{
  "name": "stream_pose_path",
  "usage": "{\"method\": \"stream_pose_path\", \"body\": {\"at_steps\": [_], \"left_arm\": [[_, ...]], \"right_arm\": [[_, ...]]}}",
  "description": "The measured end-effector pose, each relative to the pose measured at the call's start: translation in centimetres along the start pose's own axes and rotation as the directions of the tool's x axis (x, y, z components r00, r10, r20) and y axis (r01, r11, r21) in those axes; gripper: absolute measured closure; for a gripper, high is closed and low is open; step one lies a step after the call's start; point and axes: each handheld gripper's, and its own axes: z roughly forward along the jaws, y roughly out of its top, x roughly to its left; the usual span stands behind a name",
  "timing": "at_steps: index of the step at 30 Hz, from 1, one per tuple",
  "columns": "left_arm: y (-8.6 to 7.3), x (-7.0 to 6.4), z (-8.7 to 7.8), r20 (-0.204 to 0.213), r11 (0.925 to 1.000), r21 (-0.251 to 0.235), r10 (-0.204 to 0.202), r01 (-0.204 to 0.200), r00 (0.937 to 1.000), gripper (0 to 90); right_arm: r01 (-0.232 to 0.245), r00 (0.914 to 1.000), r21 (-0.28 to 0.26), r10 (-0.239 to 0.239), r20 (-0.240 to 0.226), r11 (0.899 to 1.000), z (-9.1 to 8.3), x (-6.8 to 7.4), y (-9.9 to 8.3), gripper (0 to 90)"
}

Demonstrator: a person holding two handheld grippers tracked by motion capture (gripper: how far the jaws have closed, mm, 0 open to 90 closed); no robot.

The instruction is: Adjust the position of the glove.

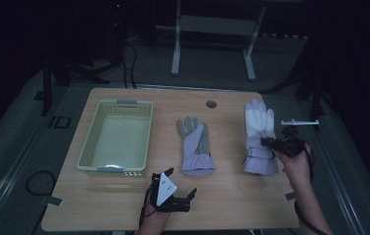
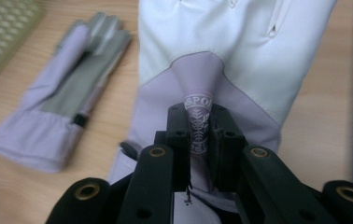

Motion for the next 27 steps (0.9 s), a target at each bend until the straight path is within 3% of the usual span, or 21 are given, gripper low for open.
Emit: {"method": "stream_pose_path", "body": {"at_steps": [1, 3, 5, 7, 8, 10, 11, 13, 15, 17, 19, 21, 22, 27], "left_arm": [[0.0, 0.0, 0.0, 0.001, 1.0, 0.001, 0.001, -0.001, 1.0, 0.4], [0.0, 0.0, 0.0, 0.003, 1.0, 0.002, 0.0, 0.0, 1.0, 0.5], [0.0, 0.1, 0.0, 0.006, 1.0, 0.001, -0.003, 0.003, 1.0, 0.5], [0.0, 0.1, 0.0, 0.007, 1.0, 0.002, -0.006, 0.006, 1.0, 0.4], [0.0, 0.1, 0.0, 0.007, 1.0, -0.003, -0.002, 0.002, 1.0, 0.4], [0.0, 0.0, 0.0, 0.002, 1.0, -0.003, 0.004, -0.004, 1.0, 0.5], [0.0, -0.1, -0.1, 0.003, 0.9999, -0.004, 0.013, -0.013, 0.9999, 0.4], [0.0, -0.1, -0.1, 0.004, 0.9999, -0.004, 0.015, -0.015, 0.9999, 0.5], [0.0, 0.0, -0.1, 0.005, 0.9999, -0.003, 0.015, -0.015, 0.9999, 0.5], [0.0, 0.0, 0.0, 0.012, 1.0, -0.001, 0.009, -0.009, 0.9999, 0.5], [0.0, 0.1, -0.1, 0.014, 1.0, 0.0, 0.001, -0.001, 0.9999, 0.5], [0.0, 0.2, -0.1, 0.016, 1.0, 0.0, -0.002, 0.002, 0.9999, 0.4], [0.0, 0.1, -0.1, 0.014, 1.0, 0.001, -0.001, 0.001, 0.9999, 0.5], [0.0, 0.1, 0.0, 0.013, 1.0, 0.0, 0.003, -0.003, 0.9999, 0.5]], "right_arm": [[0.008, 0.9997, 0.0, -0.008, 0.021, 1.0, 0.2, 0.3, -0.5, 80.3], [-0.029, 0.9996, 0.007, 0.029, -0.008, 1.0, 0.6, 0.5, -1.4, 80.3], [-0.02, 0.9988, 0.007, 0.019, 0.046, 1.0, 1.2, 1.0, -2.1, 80.3], [-0.033, 0.9993, 0.016, 0.033, 0.02, 0.999, 1.5, 1.0, -2.4, 80.2], [-0.025, 0.9969, 0.026, 0.023, 0.076, 0.999, 2.2, 1.1, -2.9, 80.2], [-0.049, 0.9976, 0.044, 0.047, 0.052, 0.998, 2.9, 0.5, -3.0, 80.1], [-0.044, 0.9962, 0.048, 0.04, 0.077, 0.998, 3.2, 0.3, -3.0, 80.0], [-0.066, 0.9958, 0.061, 0.062, 0.068, 0.996, 3.6, -0.3, -3.0, 79.7], [-0.073, 0.9931, 0.065, 0.066, 0.097, 0.995, 4.1, -1.0, -3.0, 79.4], [-0.06, 0.9918, 0.104, 0.048, 0.118, 0.993, 5.1, -1.5, -3.0, 78.9], [-0.071, 0.9926, 0.134, 0.056, 0.107, 0.989, 6.3, -2.1, -3.2, 78.0], [-0.048, 0.9944, 0.153, 0.032, 0.101, 0.987, 7.2, -2.3, -3.4, 77.4], [-0.066, 0.9946, 0.149, 0.054, 0.089, 0.987, 7.2, -2.5, -3.5, 77.0], [-0.038, 0.998, 0.129, 0.031, 0.055, 0.991, 6.3, -2.7, -2.8, 61.4]]}}
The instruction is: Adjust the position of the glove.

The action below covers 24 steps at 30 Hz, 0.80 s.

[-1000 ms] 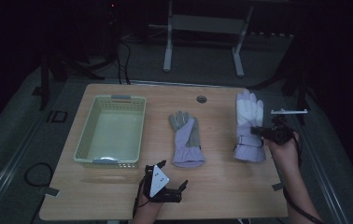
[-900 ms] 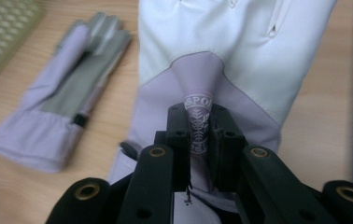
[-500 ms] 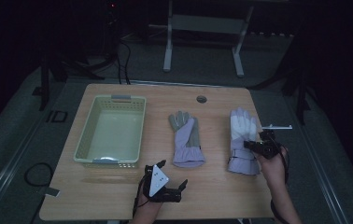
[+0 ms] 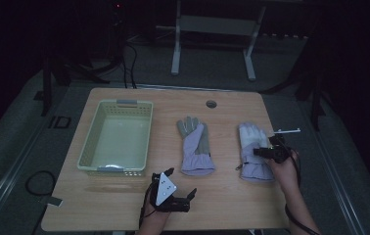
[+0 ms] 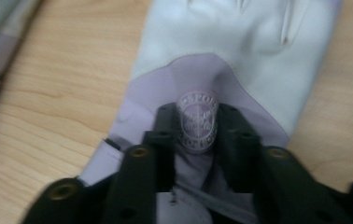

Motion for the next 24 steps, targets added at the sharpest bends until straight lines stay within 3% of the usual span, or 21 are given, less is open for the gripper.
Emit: {"method": "stream_pose_path", "body": {"at_steps": [2, 4, 7, 9, 11, 15, 18, 20, 24], "left_arm": [[0.0, 0.0, 0.0, 0.001, 1.0, 0.0, -0.004, 0.004, 1.0, 0.4], [0.0, 0.0, 0.0, 0.003, 1.0, 0.001, -0.004, 0.004, 1.0, 0.5], [0.0, 0.1, 0.0, 0.008, 1.0, 0.002, -0.008, 0.008, 0.9999, 0.5], [0.0, 0.1, 0.0, 0.007, 1.0, 0.002, -0.008, 0.008, 0.9999, 0.5], [0.0, 0.0, 0.0, 0.007, 1.0, 0.001, -0.004, 0.004, 1.0, 0.4], [0.0, 0.0, 0.0, 0.007, 1.0, 0.002, 0.001, -0.001, 1.0, 0.5], [0.0, 0.0, 0.1, 0.008, 1.0, 0.002, -0.005, 0.005, 1.0, 0.5], [0.0, 0.0, 0.1, 0.008, 1.0, 0.002, -0.006, 0.006, 0.9999, 0.5], [0.0, 0.0, 0.1, 0.006, 1.0, 0.003, -0.001, 0.001, 1.0, 0.5]], "right_arm": [[0.005, 0.9981, -0.03, -0.007, -0.061, 1.0, -1.0, -0.5, 0.4, 56.8], [0.064, 0.992, -0.058, -0.07, -0.105, 0.996, -1.8, -0.9, 0.7, 50.1], [0.168, 0.9793, -0.053, -0.173, -0.106, 0.984, -2.2, -1.1, 0.9, 47.4], [0.201, 0.9731, -0.047, -0.205, -0.105, 0.978, -2.0, -1.2, 0.9, 47.0], [0.208, 0.9679, -0.038, -0.212, -0.136, 0.977, -1.7, -1.3, 0.8, 43.6], [0.23, 0.9663, -0.02, -0.23, -0.115, 0.973, -0.8, -1.4, 0.6, 43.3], [0.242, 0.9679, 0.016, -0.24, -0.074, 0.97, 0.4, -1.6, 0.4, 44.4], [0.241, 0.9683, 0.037, -0.237, -0.079, 0.97, 1.2, -1.8, 0.2, 45.2], [0.253, 0.9631, 0.022, -0.249, -0.102, 0.967, 1.6, -1.8, -0.3, 61.4]]}}
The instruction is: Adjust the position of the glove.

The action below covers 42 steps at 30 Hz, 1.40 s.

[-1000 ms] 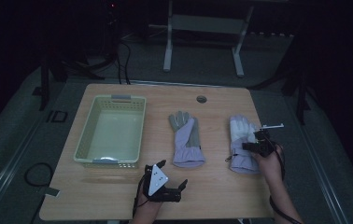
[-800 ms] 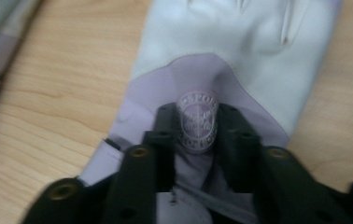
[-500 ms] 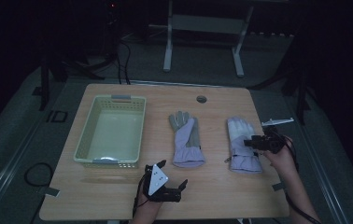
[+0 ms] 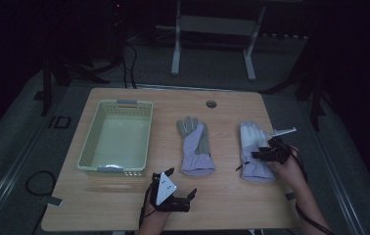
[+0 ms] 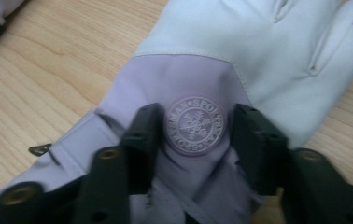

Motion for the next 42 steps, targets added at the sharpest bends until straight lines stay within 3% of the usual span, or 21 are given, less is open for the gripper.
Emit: {"method": "stream_pose_path", "body": {"at_steps": [6, 12, 16, 19, 30, 42], "left_arm": [[0.0, 0.0, 0.0, -0.001, 1.0, 0.0, 0.002, -0.002, 1.0, 0.5], [0.0, 0.0, 0.0, -0.003, 1.0, 0.0, 0.0, 0.0, 1.0, 0.5], [0.0, 0.0, 0.0, -0.002, 1.0, 0.0, 0.001, -0.001, 1.0, 0.5], [0.0, 0.0, 0.0, -0.002, 1.0, 0.001, 0.002, -0.002, 1.0, 0.5], [0.0, 0.0, 0.0, -0.003, 1.0, 0.0, 0.002, -0.002, 1.0, 0.5], [0.0, -0.1, 0.0, -0.003, 1.0, 0.0, 0.005, -0.005, 1.0, 0.5]], "right_arm": [[-0.1, 0.9935, -0.01, 0.099, -0.056, 0.995, -0.2, -0.3, -0.2, 75.7], [-0.144, 0.9879, -0.058, 0.14, -0.067, 0.988, -2.1, -0.5, 0.2, 80.1], [-0.132, 0.9885, -0.088, 0.124, -0.086, 0.987, -3.9, -0.2, 1.1, 80.2], [-0.113, 0.9923, -0.105, 0.107, -0.062, 0.988, -5.3, 0.4, 2.1, 80.2], [-0.065, 0.9959, -0.164, 0.054, -0.072, 0.984, -8.7, 2.8, 5.9, 80.2], [-0.025, 0.9936, -0.181, 0.004, -0.113, 0.983, -9.4, 6.2, 9.3, 80.1]]}}
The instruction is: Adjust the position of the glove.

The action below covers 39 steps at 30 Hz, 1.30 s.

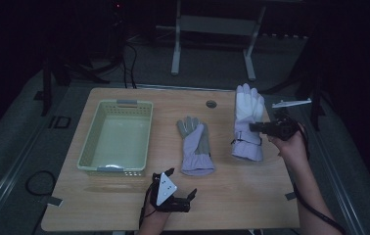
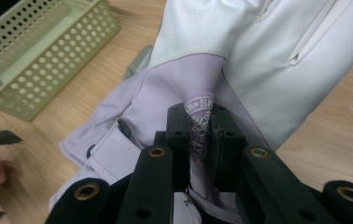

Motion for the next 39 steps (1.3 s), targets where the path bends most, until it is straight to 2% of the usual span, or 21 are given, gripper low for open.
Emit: {"method": "stream_pose_path", "body": {"at_steps": [10, 12, 20, 25, 35, 39], "left_arm": [[0.0, -0.1, 0.0, 0.0, 1.0, -0.001, 0.004, -0.004, 1.0, 0.5], [0.0, -0.1, 0.0, 0.0, 1.0, -0.001, 0.004, -0.004, 1.0, 0.5], [0.0, 0.0, 0.0, -0.001, 1.0, -0.001, 0.007, -0.007, 1.0, 0.5], [0.0, 0.0, 0.0, 0.0, 1.0, 0.0, 0.0, 0.0, 1.0, 0.5], [0.0, 0.0, 0.0, 0.001, 1.0, -0.002, -0.003, 0.003, 1.0, 0.5], [0.0, 0.0, 0.0, 0.002, 1.0, 0.0, -0.002, 0.002, 1.0, 0.5]], "right_arm": [[0.049, 0.9981, 0.002, -0.049, -0.037, 0.999, 1.6, 4.0, 2.7, 80.0], [0.06, 0.9973, 0.005, -0.06, -0.043, 0.998, 2.2, 4.9, 3.0, 80.0], [0.057, 0.9955, 0.044, -0.053, -0.079, 0.997, 5.5, 7.8, 3.6, 80.0], [0.087, 0.9936, 0.067, -0.082, -0.077, 0.994, 7.2, 9.5, 3.6, 79.9], [0.064, 0.9943, 0.139, -0.051, -0.094, 0.988, 10.9, 10.2, 2.5, 79.8], [0.067, 0.9957, 0.167, -0.055, -0.075, 0.984, 12.2, 10.2, 2.2, 79.7]]}}
